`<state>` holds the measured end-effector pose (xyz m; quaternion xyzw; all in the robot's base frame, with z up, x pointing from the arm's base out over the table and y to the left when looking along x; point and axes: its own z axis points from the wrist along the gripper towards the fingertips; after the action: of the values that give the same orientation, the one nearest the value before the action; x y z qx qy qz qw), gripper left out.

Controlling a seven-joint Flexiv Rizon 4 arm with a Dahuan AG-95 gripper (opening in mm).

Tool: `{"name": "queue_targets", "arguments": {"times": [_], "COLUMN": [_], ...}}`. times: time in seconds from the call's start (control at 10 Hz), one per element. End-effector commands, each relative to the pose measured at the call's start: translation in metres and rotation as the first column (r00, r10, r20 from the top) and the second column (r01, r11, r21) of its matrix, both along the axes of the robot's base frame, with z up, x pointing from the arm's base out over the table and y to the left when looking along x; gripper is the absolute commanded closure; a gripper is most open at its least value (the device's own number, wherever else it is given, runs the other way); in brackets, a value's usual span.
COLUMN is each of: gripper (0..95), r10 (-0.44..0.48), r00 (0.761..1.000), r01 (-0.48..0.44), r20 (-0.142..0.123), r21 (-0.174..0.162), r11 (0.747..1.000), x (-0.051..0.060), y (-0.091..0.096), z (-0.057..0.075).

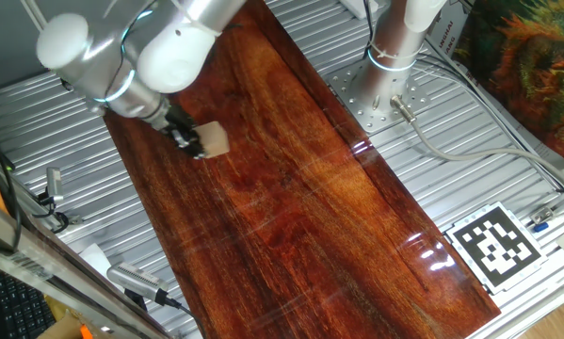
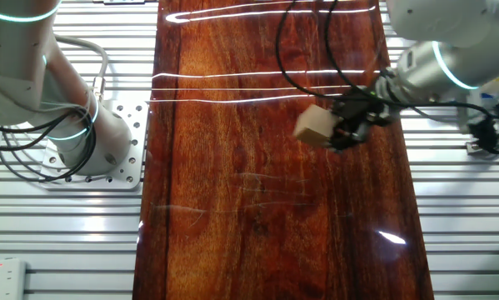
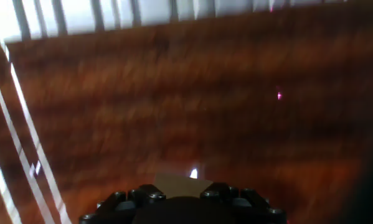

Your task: Hold a small block with the gripper and sweep it from left to right on the table

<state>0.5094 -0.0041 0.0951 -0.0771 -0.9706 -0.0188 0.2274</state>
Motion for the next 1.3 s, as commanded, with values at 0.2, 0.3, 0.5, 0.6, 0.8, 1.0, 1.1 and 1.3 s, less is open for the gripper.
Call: {"name": "queue_targets", "arguments": {"times": [0.2,0.3,0.5,0.6,0.8,1.0,1.1,1.3], "gripper": [95.0,95.0,76.0,76.0,76.0,76.0,76.0,76.0], "r10": [0.005,0.014,0.044,0.048,0.060,0.064,0.063,0.061], "r00": [1.000,0.998,0.990,0.985,0.971,0.968,0.968,0.968], "r01": [-0.005,-0.014,-0.047,-0.052,-0.066,-0.070,-0.070,-0.067], "r20": [0.024,0.061,0.131,0.164,0.233,0.244,0.244,0.243], "r21": [0.005,0.008,0.017,0.019,0.018,0.016,0.018,0.017], "r11": [1.000,1.000,0.999,0.998,0.998,0.997,0.997,0.998], "x": [-0.0089,-0.0092,-0.0095,-0.0096,-0.0096,-0.0096,-0.0096,-0.0095], "y": [0.0061,0.0064,0.0067,0.0067,0.0068,0.0068,0.0068,0.0066], "z": [0.0049,0.0065,0.0083,0.0084,0.0089,0.0090,0.0089,0.0077]}}
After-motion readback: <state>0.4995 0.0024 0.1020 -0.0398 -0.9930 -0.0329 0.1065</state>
